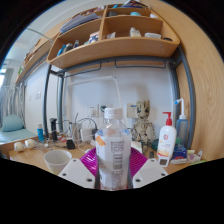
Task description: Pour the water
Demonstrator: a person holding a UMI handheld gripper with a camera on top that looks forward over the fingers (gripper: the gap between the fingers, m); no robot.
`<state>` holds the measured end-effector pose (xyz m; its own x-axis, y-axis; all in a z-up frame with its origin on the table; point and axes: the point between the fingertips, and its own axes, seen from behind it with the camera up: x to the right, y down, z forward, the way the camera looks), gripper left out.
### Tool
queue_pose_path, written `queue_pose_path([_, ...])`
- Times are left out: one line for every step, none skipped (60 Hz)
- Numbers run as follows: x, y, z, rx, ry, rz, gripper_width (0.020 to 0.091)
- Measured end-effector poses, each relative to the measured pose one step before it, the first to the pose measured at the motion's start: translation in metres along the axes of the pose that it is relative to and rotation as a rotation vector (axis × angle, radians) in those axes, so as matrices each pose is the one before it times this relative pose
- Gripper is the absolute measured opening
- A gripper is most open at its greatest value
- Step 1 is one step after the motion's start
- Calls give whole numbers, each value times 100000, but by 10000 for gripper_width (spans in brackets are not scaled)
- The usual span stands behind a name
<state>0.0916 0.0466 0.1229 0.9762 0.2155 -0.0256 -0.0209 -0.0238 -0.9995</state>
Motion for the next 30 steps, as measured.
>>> queue_pose_path([86, -21, -99, 111, 113, 225, 376])
queue_pose_path([-8, 63, 98, 424, 80, 157, 378])
queue_pose_path([65, -49, 66, 46, -283, 8, 386])
queue_pose_path([-13, -27, 36, 110, 10, -150, 390])
queue_pose_path([-26, -13, 14, 72, -3, -359, 404])
queue_pose_path([-13, -25, -4, 17, 51, -367, 412])
queue_pose_path([-27, -26, 6, 109, 20, -422, 424])
queue_pose_path([-7, 5, -18, 22, 89, -267, 439])
queue_pose_path([-73, 56, 74, 266, 170, -140, 453])
queue_pose_path([8, -48, -31, -63, 63, -28, 465])
queue_pose_path([12, 6, -4, -157, 35, 2, 480])
queue_pose_path([32, 1, -30, -251, 100, -140, 493])
queue_pose_path([13, 40, -30, -419, 166, -255, 507])
queue_pose_path([18, 69, -54, -671, 123, -456, 521])
queue_pose_path([25, 111, -86, -852, 197, -540, 537])
queue_pose_path([-8, 102, -95, -742, 265, -548, 567])
queue_pose_path([62, 52, -155, -592, 319, -419, 601])
queue_pose_path([106, 20, -219, -427, 308, -297, 646])
queue_pose_path([68, -7, -234, -191, 483, -319, 693])
queue_pose_path([-7, 19, -199, 271, 657, -396, 743])
queue_pose_path([57, -159, -369, 182, 102, -220, 782])
queue_pose_path([-26, -128, -320, 496, 189, -300, 801])
queue_pose_path([-111, 20, -267, 520, 227, -346, 810])
queue_pose_path([-6, -79, -467, -45, -151, -88, 812])
queue_pose_path([-98, 138, -349, 64, 327, -72, 811])
queue_pose_path([-24, 140, -425, -259, 196, 136, 810])
queue_pose_path([-35, 190, -459, -410, 179, 302, 808])
queue_pose_path([-31, 197, -497, -403, 171, 456, 808])
queue_pose_path([54, 145, -456, -372, -43, 746, 809])
queue_pose_path([-23, 197, -516, -452, 320, 741, 806])
